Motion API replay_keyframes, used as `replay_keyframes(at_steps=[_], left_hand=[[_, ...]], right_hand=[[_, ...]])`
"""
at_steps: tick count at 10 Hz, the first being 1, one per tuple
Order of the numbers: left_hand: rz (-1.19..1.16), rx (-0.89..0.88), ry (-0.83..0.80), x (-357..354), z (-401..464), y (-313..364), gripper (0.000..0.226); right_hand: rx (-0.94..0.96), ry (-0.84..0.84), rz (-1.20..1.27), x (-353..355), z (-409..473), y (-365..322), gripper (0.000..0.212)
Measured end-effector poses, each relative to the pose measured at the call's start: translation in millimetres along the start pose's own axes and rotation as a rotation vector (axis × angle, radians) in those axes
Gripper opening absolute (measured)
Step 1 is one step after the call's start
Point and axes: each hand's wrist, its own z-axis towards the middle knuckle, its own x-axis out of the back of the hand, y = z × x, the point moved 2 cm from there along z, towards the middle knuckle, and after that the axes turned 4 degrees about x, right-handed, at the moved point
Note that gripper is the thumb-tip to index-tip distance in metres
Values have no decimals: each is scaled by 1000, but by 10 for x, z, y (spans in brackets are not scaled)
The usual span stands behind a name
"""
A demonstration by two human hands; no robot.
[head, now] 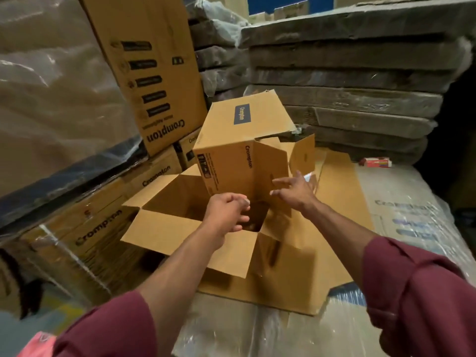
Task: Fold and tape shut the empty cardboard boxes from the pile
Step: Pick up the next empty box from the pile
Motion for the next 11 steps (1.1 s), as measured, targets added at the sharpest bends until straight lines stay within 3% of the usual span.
replay_keyframes(at_steps=[1,2,3,4,5,6,8,9,10,11], left_hand=[[9,8,0,26,145,-91,11],[-2,17,7,71,186,-199,12],[16,14,22,80,145,-325,26],[57,-41,26,112,15,-343,67],[152,-131,-10,146,-236,-213,94],[297,-244,148,295,-609,-270,87],[124,-255,405,995,-1558,-842,52],[47,-228,311,1493,-1938,-956,46],[-19,-230,466,2112,-2634,-911,24],[51,-213,507,2629,-3159,-868,56]], right_hand=[[6,17,33,-257,232,218,61],[84,99,-19,-307,138,100,57],[211,187,-120,-230,-125,-184,54],[328,233,-184,-134,-497,-597,55],[410,218,-137,-95,-1069,-1142,55],[461,106,-2,-169,-1765,-1618,51],[481,-9,20,-652,-3270,-2311,38],[536,-226,118,-846,-3685,-2490,60],[635,-315,191,-959,-4278,-2439,77],[639,-301,-96,-937,-4676,-2122,100]])
